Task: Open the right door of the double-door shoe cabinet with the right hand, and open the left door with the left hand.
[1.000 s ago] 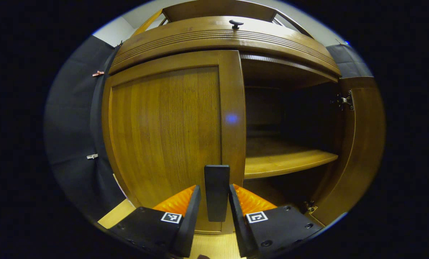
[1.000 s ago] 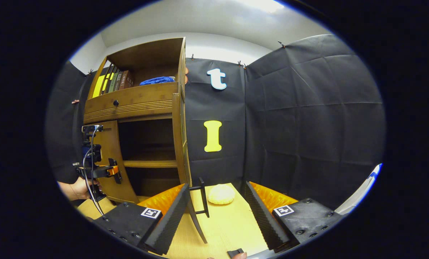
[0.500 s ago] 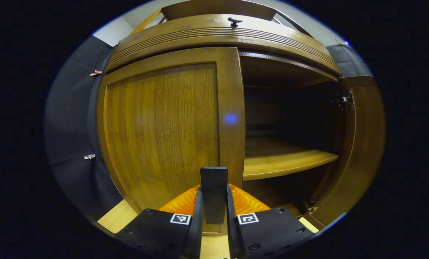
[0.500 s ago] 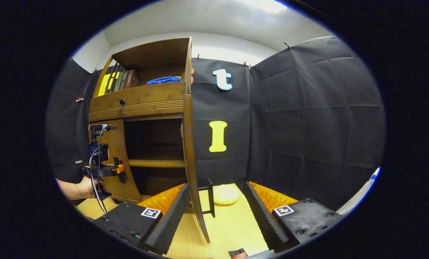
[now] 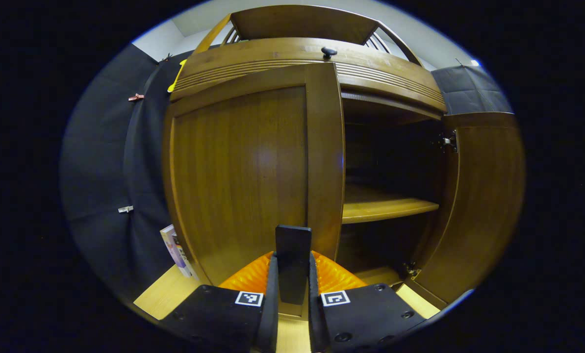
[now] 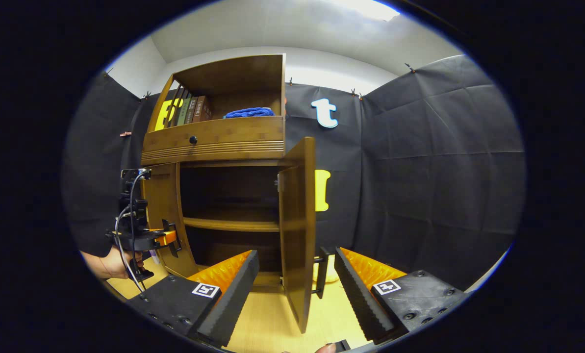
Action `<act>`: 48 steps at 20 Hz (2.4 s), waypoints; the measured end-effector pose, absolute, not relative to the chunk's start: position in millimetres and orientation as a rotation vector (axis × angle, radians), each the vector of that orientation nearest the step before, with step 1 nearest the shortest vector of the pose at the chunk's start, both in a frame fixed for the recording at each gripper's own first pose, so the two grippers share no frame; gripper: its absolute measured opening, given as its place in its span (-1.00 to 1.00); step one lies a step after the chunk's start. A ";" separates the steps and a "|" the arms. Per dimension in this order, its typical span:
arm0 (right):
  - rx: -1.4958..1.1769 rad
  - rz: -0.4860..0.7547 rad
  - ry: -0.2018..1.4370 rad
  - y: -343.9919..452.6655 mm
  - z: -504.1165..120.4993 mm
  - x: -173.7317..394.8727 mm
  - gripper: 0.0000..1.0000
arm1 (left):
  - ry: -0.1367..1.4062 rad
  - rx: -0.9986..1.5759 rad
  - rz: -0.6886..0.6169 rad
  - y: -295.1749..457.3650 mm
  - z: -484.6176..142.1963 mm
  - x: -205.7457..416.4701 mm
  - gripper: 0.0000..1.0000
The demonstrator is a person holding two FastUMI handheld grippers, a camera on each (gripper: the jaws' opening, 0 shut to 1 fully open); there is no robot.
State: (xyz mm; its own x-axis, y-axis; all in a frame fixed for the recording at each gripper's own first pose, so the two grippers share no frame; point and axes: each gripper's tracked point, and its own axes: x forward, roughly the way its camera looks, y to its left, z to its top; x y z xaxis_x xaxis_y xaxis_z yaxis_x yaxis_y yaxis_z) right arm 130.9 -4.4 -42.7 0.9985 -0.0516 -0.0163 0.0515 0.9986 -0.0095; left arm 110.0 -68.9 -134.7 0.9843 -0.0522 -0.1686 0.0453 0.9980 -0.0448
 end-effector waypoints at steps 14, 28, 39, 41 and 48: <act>0.007 0.095 0.041 91.0 -54.6 158.2 0.96 | 0.172 -0.054 -0.022 20.6 -139.9 10.9 -0.61; 0.024 0.123 0.059 168.9 -72.8 161.4 0.96 | 0.146 -0.071 -0.045 106.1 -142.6 -21.7 -0.79; 0.034 0.122 0.079 183.0 -78.2 170.0 0.96 | 0.107 -0.090 -0.018 153.1 -135.1 -26.6 -0.84; 0.042 0.113 0.083 181.7 -78.7 171.1 0.98 | 0.106 -0.071 -0.019 153.3 -135.1 -27.1 -0.84; 0.050 0.104 0.085 176.0 -76.0 169.7 0.96 | 0.104 -0.073 -0.002 152.9 -134.1 -32.9 -0.84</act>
